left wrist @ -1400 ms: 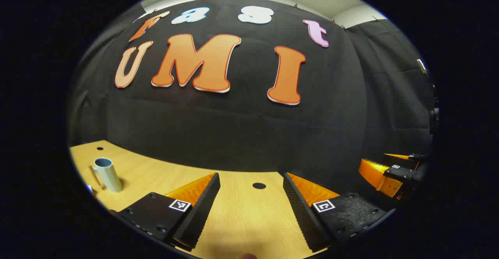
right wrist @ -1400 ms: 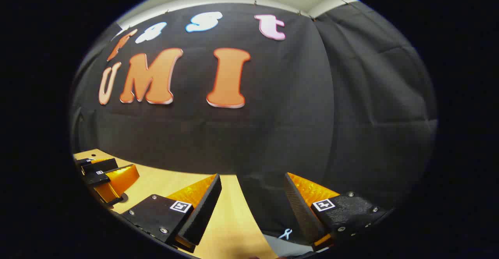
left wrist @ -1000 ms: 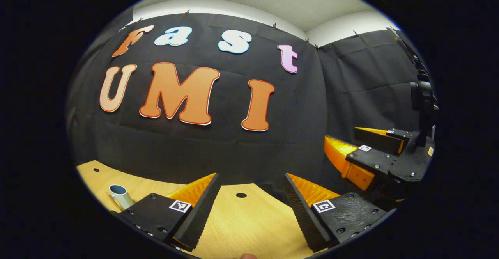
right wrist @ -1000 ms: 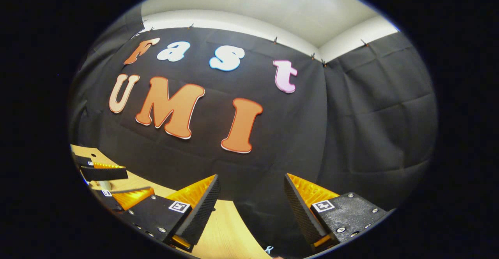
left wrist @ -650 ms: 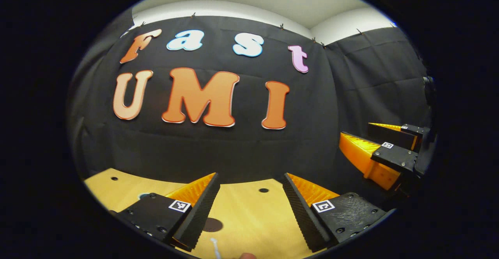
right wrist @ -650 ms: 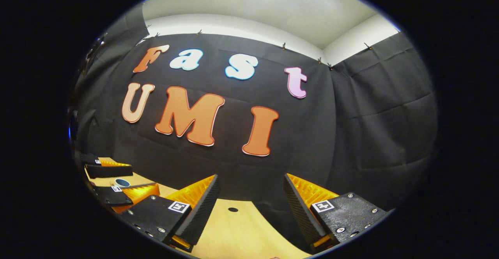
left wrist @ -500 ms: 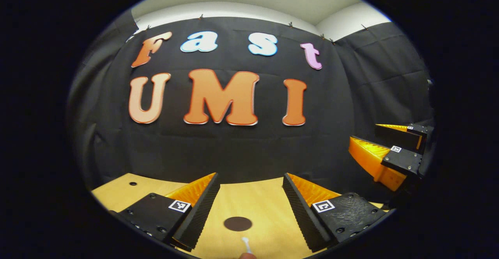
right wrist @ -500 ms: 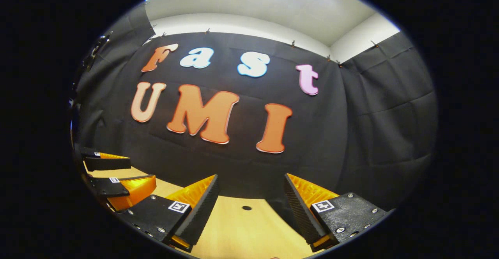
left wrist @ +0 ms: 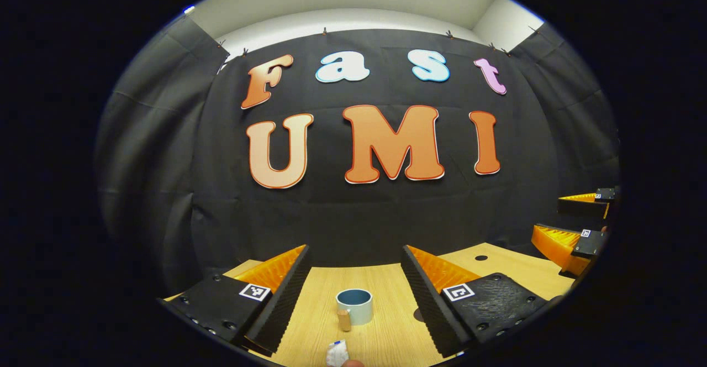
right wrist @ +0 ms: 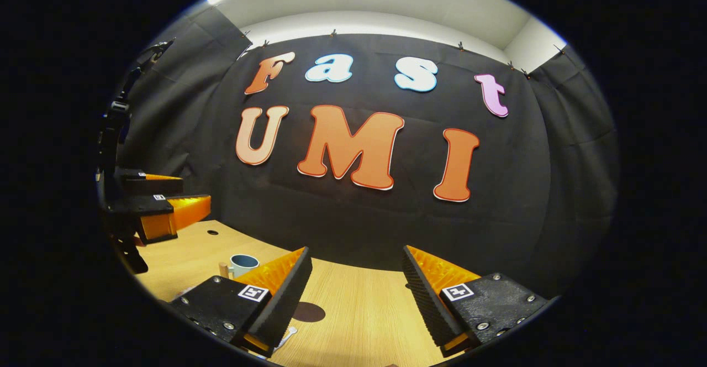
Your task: Put the toothbrush and toothpaste on the desktop into the cup, then pick up the cup and place it on the coaster on the desktop.
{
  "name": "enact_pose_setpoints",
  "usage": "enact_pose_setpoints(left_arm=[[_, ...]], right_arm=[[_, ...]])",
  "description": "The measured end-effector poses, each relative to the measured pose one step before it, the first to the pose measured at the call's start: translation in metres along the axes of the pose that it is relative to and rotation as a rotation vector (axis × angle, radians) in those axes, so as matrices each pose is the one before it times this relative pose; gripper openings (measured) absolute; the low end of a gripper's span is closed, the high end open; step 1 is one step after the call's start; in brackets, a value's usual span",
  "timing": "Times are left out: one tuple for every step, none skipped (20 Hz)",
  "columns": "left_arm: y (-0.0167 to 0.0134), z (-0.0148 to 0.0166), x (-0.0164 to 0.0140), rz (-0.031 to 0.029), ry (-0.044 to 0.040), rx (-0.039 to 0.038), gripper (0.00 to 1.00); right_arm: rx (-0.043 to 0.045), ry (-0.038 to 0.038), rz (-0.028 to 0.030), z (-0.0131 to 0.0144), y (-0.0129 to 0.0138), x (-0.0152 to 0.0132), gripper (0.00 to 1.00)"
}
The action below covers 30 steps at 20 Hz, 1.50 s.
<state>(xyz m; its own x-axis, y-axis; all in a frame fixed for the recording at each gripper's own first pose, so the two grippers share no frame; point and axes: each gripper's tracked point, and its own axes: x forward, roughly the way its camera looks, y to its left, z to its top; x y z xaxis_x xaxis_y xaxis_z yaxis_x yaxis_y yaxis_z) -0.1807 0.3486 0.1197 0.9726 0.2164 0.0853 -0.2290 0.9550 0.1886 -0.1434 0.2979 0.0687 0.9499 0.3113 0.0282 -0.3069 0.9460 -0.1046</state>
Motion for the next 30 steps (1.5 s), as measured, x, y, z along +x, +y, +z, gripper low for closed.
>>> enact_pose_setpoints(left_arm=[[0.00787, -0.00383, -0.00097, 0.01261, 0.00638, 0.0152, 1.0], [0.00422, -0.00207, 0.00111, 0.00501, 0.00755, 0.00666, 1.0], [0.00234, -0.0029, -0.00035, 0.00296, 0.00639, -0.00313, 1.0], [0.0019, -0.00289, 0.00069, -0.00262, 0.00782, -0.00825, 1.0], [0.00162, -0.00477, 0.00087, -0.00333, 0.01018, -0.00649, 0.97], [0.00003, -0.00628, 0.00069, -0.01369, 0.02499, 0.00034, 0.96], [-0.00039, -0.01175, 0.00193, -0.02176, 0.04509, -0.0139, 0.96], [0.00069, -0.01049, 0.00157, -0.02388, 0.04819, -0.01546, 1.0], [0.00244, -0.01109, 0.00151, -0.00748, 0.04198, -0.01151, 0.96], [0.00214, -0.00542, 0.00242, -0.00531, 0.02897, 0.00088, 0.96], [0.00206, -0.00641, 0.00253, -0.00118, 0.03488, 0.00655, 0.96], [0.00132, -0.00702, 0.0026, -0.00165, 0.03862, 0.00914, 0.96], [0.00272, -0.01086, 0.00175, -0.00924, 0.0501, 0.00775, 0.96], [0.00229, -0.01188, 0.0044, -0.01034, 0.05704, -0.00125, 0.96], [0.00013, -0.00621, 0.00213, -0.01379, 0.04321, -0.00712, 0.97], [0.00047, -0.0114, 0.00532, -0.01604, 0.05853, -0.01151, 0.97], [-0.00038, -0.00752, 0.00402, -0.01249, 0.04132, -0.01051, 0.96], [0.00001, -0.00597, 0.00207, -0.01085, 0.04137, -0.00733, 0.97], [-0.0005, -0.0118, 0.00826, -0.01767, 0.0703, -0.01025, 0.97], [-0.0002, -0.01172, 0.00532, -0.01622, 0.06539, 0.00421, 0.97], [0.00205, -0.00994, 0.00499, -0.00244, 0.04162, 0.00138, 0.97], [-0.00073, -0.00464, 0.00424, -0.00671, 0.03995, 0.00062, 0.97], [-0.00028, -0.00431, 0.0026, -0.00548, 0.0405, -0.00405, 0.97], [0.00099, -0.00538, 0.00372, -0.00484, 0.0463, -0.00323, 0.97], [0.00282, -0.00823, 0.00637, -0.0012, 0.04222, -0.0039, 0.92], [0.00406, -0.00858, 0.00527, 0.00407, 0.05209, 0.00079, 0.98], [-0.00039, -0.00341, 0.0033, 0.00281, 0.02724, -0.0151, 0.97], [-0.00047, 0.00015, 0.00207, -0.00775, 0.0251, -0.00582, 0.98], [0.00134, -0.00127, -0.00264, 0.00346, 0.0261, -0.00397, 0.96], [0.00063, -0.00098, 0.00075, 0.00348, 0.02328, -0.00691, 0.95]], right_arm=[[0.00073, 0.02765, 0.01457, -0.00492, 0.00223, -0.0006, 0.98], [0.00241, 0.01797, 0.00014, -0.00361, -0.00209, 0.00021, 0.98], [0.00718, 0.01843, -0.00049, -0.00238, -0.00174, -0.0011, 0.98], [0.00349, 0.01346, 0.00294, -0.00173, -0.00007, 0.00074, 0.98], [-0.00047, 0.01643, 0.00449, -0.00324, 0.00075, 0.00076, 0.98], [-0.00348, 0.01983, 0.00588, -0.00408, 0.00125, 0.00037, 0.98], [-0.00728, 0.02273, 0.01485, -0.00446, 0.00419, 0.00111, 0.98], [-0.01152, 0.04699, 0.03575, -0.01037, 0.01003, -0.00018, 0.98], [0.00811, 0.02685, 0.03434, -0.00612, 0.00901, -0.00018, 0.96], [0.01056, 0.0259, 0.02683, -0.00581, 0.00751, 0.00169, 0.96], [0.01298, 0.02719, 0.02328, -0.00621, 0.0047, 0.0021, 0.96], [0.01099, 0.02846, 0.01856, -0.00333, 0.00387, 0.00253, 0.96], [0.01292, 0.04148, 0.01172, -0.00841, 0.00209, 0.00486, 0.95], [0.01195, 0.0414, 0.01139, -0.00603, 0.00148, 0.00492, 0.95], [0.0109, 0.03284, 0.00994, -0.00228, 0.00337, 0.00437, 0.94], [0.00932, 0.04092, 0.01544, -0.0048, 0.00416, 0.00654, 0.93], [-0.00466, 0.03597, 0.00884, -0.00423, 0.00305, 0.00372, 0.92], [-0.01353, 0.02927, 0.00254, -0.00731, 0.00136, 0.00323, 0.92], [-0.02085, 0.03977, 0.00934, -0.0057, 0.00437, 0.00418, 0.92], [-0.00756, 0.03693, 0.01927, -0.00637, 0.0057, 0.00391, 0.92], [0.00275, 0.04096, 0.02051, -0.00861, 0.00548, 0.00562, 0.91], [0.00344, 0.03234, 0.01784, -0.00604, 0.00452, 0.00519, 0.91], [0.00492, 0.03305, 0.01086, -0.00473, 0.00337, 0.00519, 0.9], [0.00128, 0.02554, 0.01533, -0.00173, 0.00425, 0.00118, 0.9], [0.00026, 0.02697, 0.00435, -0.00505, 0.00149, 0.00543, 0.89], [0.00143, 0.03542, -0.00045, -0.00851, 0.00105, 0.00786, 0.88], [0.00754, 0.03201, 0.00425, -0.00851, -0.00001, 0.00729, 0.86], [0.01217, 0.03447, 0.00426, -0.01121, -0.00178, 0.00736, 0.85], [0.00924, 0.03073, 0.00805, -0.00654, 0.00071, 0.00569, 0.83], [0.00793, 0.03027, 0.00093, -0.00513, 0.00136, 0.00441, 0.82]])
